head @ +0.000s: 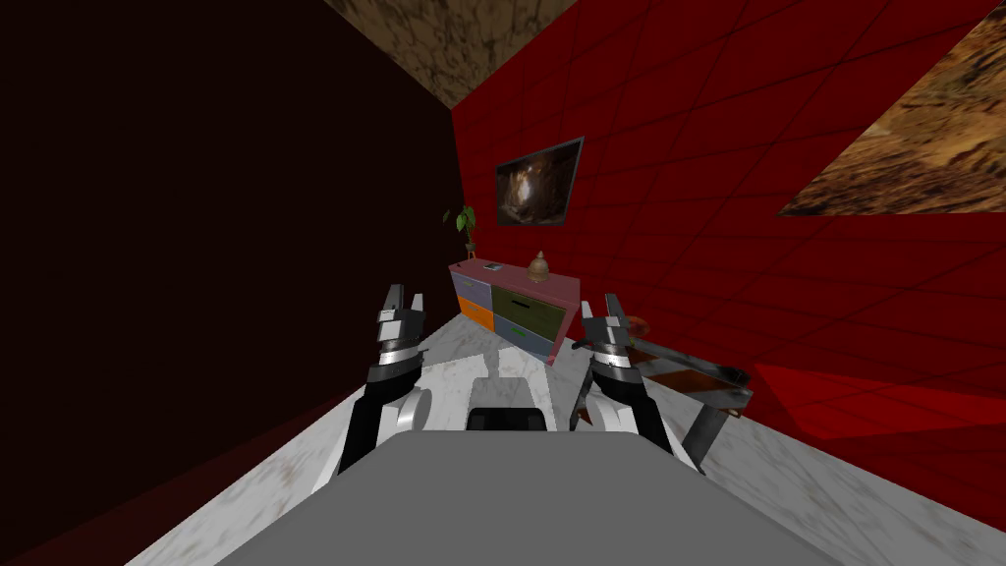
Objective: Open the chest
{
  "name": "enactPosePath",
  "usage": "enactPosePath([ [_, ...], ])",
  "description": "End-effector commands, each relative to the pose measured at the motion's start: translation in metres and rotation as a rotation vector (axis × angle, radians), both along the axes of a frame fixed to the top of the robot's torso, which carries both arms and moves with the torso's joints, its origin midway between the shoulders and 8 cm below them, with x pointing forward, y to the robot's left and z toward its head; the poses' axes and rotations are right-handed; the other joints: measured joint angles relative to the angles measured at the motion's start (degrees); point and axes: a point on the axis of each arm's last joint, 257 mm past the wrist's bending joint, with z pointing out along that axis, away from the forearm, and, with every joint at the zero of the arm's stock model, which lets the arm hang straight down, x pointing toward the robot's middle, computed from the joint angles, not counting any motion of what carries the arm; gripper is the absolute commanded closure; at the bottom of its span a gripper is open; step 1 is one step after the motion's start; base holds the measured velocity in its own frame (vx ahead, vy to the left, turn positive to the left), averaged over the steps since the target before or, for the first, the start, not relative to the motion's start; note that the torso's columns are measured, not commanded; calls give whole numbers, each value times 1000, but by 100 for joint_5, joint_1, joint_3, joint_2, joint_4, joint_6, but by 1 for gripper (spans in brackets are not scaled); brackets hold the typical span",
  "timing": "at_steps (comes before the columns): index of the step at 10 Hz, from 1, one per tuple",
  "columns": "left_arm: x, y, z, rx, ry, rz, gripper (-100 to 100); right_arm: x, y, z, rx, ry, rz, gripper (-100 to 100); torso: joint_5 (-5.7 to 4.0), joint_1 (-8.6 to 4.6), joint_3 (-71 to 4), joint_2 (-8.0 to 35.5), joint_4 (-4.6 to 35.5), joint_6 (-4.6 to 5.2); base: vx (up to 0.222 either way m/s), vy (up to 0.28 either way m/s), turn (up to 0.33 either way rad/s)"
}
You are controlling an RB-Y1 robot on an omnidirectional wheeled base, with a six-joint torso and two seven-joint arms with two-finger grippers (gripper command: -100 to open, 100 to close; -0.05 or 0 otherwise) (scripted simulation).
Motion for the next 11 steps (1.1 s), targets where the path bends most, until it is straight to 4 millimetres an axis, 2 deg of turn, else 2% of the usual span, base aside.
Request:
enactPosePath([
  [1, 0, 0, 0, 0, 0, 0, 0, 0, 0, 0, 0, 0, 0, 0, 0, 0, -467, 232, 235, 0, 0, 0, 0],
  [9, 0, 0, 0, 0, 0, 0, 0, 0, 0, 0, 0, 0, 0, 0, 0, 0, -7073, 3539, 3537, 0, 0, 0, 0],
  [10, 0, 0, 0, 0, 0, 0, 0, 4, 6, -7, -70, 35, 1, -100, 0, 0, -7919, 3962, 3960, 0, 35, 20, 20],
  [11, 0, 0, 0, 0, 0, 0, 0, 7, 9, -13, -108, 56, -3, -100, 2, 6, -8318, 4146, 4147, 0, 59, 34, 17],
])
